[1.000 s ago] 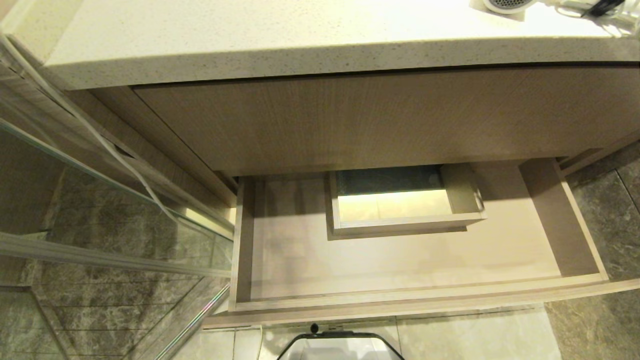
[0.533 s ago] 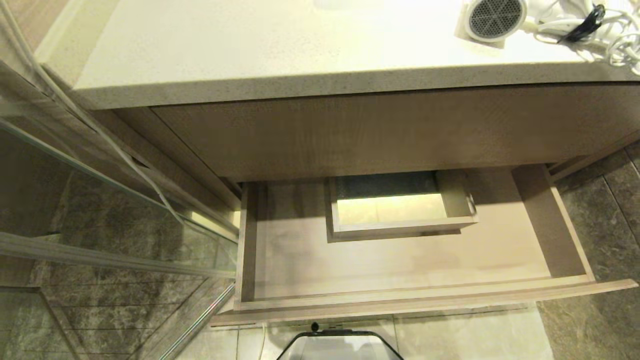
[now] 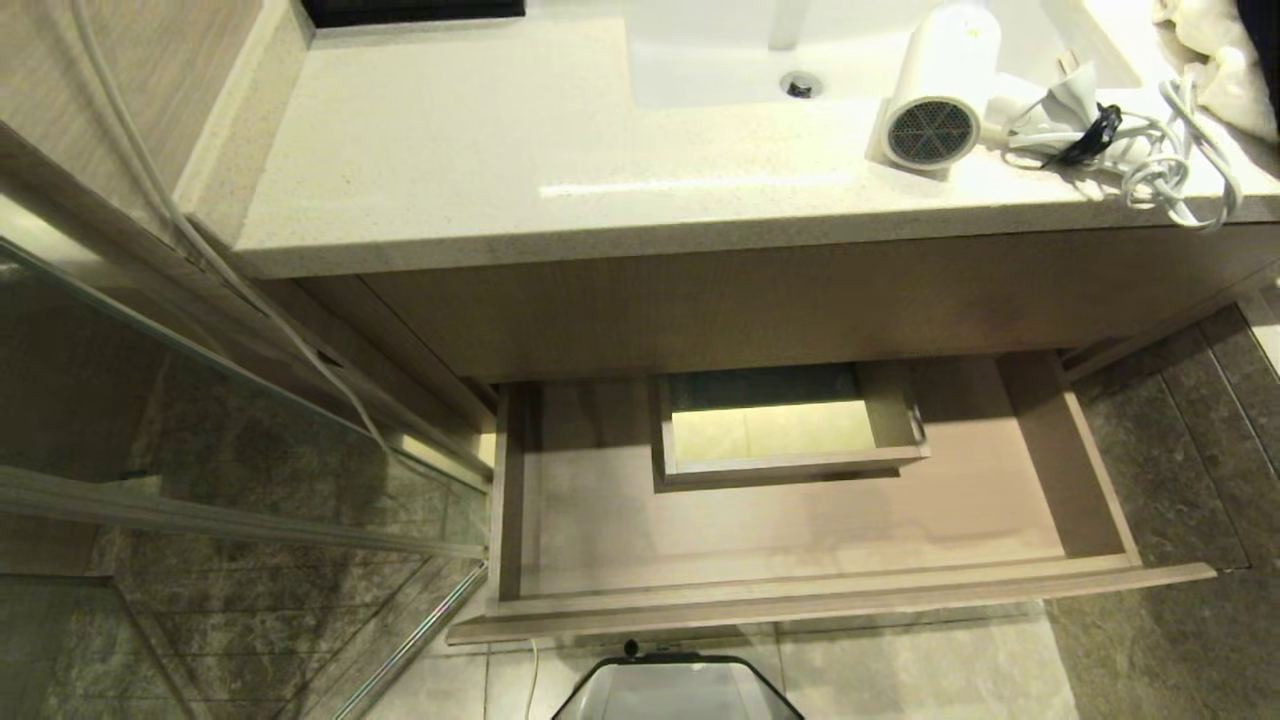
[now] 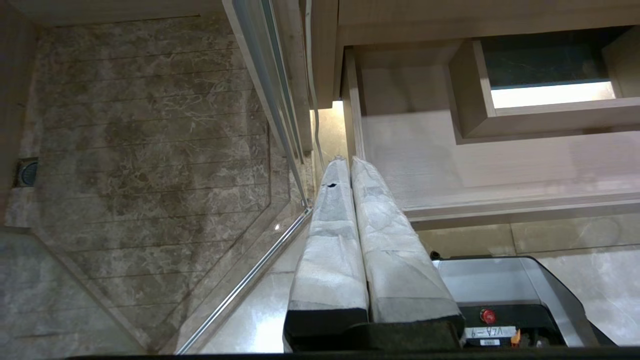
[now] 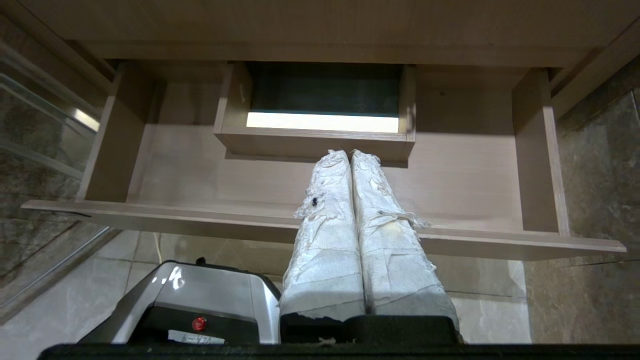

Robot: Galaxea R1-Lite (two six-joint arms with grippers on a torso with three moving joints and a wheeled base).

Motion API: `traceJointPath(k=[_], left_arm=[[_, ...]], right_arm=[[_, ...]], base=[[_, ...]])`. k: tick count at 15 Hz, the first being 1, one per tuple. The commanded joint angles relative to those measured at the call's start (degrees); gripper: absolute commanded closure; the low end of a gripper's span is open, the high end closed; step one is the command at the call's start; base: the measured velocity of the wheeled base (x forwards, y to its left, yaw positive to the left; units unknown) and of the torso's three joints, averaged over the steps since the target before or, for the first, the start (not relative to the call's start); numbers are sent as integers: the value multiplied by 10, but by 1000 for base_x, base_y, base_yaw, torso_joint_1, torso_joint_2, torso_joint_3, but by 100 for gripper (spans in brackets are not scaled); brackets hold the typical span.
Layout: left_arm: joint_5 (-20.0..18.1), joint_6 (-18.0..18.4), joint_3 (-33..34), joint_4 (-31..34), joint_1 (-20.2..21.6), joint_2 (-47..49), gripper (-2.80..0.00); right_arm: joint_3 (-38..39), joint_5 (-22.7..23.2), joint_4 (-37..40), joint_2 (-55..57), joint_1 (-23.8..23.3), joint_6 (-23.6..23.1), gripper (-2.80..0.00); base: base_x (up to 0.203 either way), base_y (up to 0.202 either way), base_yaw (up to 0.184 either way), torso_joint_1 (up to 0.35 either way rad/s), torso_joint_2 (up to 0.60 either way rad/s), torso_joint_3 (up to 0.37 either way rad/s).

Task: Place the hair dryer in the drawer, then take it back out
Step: Pick up the hairdryer

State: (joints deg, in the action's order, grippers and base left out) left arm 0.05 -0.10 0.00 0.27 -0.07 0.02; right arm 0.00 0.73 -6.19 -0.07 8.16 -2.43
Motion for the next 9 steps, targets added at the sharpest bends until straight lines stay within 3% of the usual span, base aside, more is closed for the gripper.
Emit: traceJointPath(k=[1, 9], left_arm=[[0, 0, 1, 0, 0, 0, 0], [0, -1, 1, 0, 0, 0, 0]], right_arm=[[23, 0, -1, -22, 0, 0, 0], [23, 0, -1, -22, 0, 0, 0]], base=[[0, 0, 0, 214, -396, -205], [0, 0, 0, 182, -347, -165]])
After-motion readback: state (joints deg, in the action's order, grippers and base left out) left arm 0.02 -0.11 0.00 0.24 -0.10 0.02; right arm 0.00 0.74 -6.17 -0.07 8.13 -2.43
